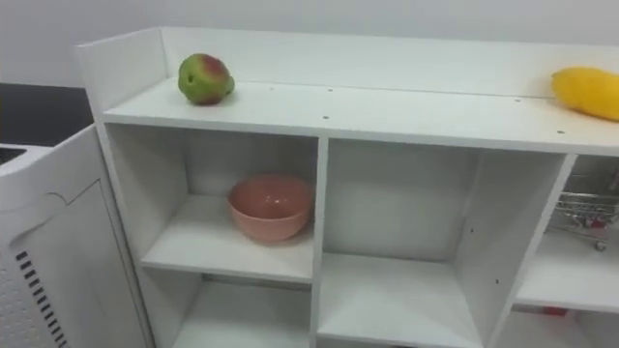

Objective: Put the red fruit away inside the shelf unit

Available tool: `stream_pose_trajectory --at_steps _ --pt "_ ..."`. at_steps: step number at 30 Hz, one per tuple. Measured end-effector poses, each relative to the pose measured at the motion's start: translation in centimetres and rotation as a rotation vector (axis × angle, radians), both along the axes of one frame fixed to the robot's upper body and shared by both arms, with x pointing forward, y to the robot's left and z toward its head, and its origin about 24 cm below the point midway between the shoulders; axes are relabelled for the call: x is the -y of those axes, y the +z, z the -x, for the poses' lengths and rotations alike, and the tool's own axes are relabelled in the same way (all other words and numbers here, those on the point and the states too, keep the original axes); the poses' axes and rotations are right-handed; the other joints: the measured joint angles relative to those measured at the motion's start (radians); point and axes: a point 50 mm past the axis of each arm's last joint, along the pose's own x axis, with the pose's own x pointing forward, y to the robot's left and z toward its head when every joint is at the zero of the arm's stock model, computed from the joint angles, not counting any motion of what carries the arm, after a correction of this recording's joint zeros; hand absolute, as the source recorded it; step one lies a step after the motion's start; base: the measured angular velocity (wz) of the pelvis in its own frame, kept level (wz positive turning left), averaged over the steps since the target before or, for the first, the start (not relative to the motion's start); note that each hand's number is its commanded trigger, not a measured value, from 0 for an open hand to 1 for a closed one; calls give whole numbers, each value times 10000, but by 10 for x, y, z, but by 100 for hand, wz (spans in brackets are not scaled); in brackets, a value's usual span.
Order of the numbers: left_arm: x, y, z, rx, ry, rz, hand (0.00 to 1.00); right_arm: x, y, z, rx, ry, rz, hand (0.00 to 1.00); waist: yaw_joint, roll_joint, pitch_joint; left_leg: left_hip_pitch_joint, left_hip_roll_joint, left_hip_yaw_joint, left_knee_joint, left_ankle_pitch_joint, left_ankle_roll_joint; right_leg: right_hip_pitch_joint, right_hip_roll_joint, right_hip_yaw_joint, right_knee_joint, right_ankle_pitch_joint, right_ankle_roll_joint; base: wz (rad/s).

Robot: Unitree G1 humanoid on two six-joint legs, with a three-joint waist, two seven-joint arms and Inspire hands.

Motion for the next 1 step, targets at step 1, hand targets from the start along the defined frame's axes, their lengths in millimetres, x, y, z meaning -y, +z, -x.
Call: stream_pose_trajectory --at_steps 1 --pt "1 0 0 -5 10 22 0 -2 -1 2 -45 -10 -62 0 4 0 -1 12 0 5 6 4 -6 8 3 6 -9 0 0 0"
